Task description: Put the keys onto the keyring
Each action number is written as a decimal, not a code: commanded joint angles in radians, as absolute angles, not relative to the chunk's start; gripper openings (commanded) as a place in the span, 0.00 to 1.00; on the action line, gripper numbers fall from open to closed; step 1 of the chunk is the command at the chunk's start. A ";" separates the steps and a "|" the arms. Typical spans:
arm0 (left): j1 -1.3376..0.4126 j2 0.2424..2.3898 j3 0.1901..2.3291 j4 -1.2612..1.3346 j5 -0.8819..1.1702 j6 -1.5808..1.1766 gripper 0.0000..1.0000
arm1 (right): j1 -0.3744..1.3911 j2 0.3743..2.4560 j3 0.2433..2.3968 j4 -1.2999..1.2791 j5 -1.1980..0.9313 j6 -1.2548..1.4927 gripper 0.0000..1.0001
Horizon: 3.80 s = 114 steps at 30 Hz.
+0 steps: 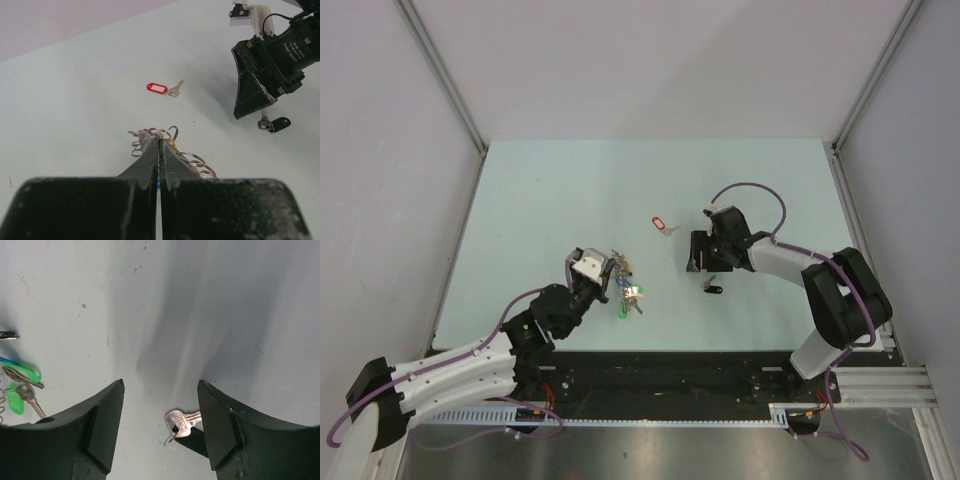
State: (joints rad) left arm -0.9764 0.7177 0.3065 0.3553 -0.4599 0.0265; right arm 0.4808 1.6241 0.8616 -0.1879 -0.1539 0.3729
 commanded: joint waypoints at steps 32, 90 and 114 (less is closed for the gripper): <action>-0.973 0.709 0.322 0.426 -0.443 0.041 0.00 | 0.568 1.334 0.799 -0.423 -0.078 0.254 0.62; -0.973 0.709 0.322 0.422 -0.448 0.048 0.00 | 0.454 1.583 0.891 -0.330 -0.342 -0.287 0.24; -0.973 0.719 0.322 0.426 -0.449 0.048 0.00 | 0.457 1.597 0.897 -0.350 -0.367 -0.296 0.08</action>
